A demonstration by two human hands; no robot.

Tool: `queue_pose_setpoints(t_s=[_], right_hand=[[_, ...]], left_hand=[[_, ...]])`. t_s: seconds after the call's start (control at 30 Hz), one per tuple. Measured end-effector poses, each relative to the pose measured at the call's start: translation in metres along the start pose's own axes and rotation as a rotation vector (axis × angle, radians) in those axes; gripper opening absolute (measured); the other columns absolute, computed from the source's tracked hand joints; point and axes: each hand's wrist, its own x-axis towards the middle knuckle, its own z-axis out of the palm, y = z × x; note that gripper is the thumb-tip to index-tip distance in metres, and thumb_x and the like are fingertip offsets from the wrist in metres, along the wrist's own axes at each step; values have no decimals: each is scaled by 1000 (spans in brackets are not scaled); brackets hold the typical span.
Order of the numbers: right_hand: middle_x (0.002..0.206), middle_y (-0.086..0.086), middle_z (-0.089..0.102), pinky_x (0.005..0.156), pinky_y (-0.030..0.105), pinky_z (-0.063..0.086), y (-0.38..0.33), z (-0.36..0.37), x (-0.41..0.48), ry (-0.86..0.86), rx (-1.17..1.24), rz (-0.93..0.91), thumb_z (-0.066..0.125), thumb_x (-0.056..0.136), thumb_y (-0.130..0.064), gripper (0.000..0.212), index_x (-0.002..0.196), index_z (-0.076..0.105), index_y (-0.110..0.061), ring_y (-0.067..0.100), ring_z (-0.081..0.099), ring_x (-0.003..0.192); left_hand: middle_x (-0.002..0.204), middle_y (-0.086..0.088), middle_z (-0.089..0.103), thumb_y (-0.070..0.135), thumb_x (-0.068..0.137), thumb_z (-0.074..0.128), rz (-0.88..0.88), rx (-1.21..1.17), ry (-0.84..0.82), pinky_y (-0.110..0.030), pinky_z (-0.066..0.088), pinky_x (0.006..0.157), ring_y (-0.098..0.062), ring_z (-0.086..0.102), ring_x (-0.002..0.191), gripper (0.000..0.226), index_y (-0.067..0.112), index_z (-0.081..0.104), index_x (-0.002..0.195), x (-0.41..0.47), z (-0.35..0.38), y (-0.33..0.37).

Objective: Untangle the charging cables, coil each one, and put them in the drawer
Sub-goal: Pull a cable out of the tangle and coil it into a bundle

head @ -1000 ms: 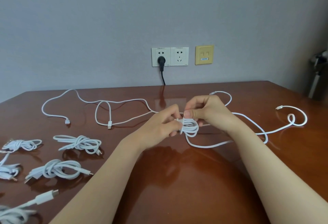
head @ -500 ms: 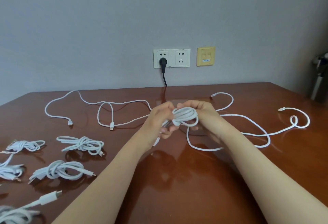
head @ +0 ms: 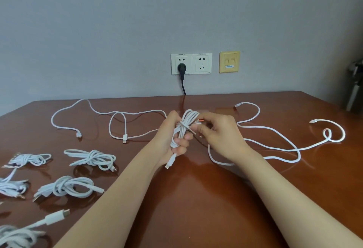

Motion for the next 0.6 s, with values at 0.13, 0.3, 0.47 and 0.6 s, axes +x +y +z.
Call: queue_pose_setpoints(t_s=[0.13,0.3,0.47,0.6], right_hand=[[63,-11,49,66,33,40,3,1,1,30,-70,-14,61,88,-21,10,80,63,-15,13,45,64],[73,-2,49,65,31,37,-1,1,4,64,-1,-20,63,87,-18,13,75,60,-13,12,47,68],[47,-7,45,52,23,34,-1,-2,4,25,301,154,71,79,-17,24,60,60,-8,8,37,49],[45,-5,57,45,16,41,-6,-1,2,25,585,275,73,76,-9,17,62,66,-14,6,48,42]], left_hand=[[71,-7,38,22,94,21,99,285,199,-12,20,35,-10,30,36,26,11,43,86,2,13,-7],[57,-6,42,30,102,22,527,731,230,-23,29,41,-17,40,41,25,16,34,85,0,9,-15],[36,-1,42,50,90,40,542,627,114,-17,25,34,-15,34,27,33,21,48,76,-1,-2,-9],[38,-3,48,46,87,46,486,551,70,-17,30,33,-17,36,28,35,14,57,78,-3,-5,-6]])
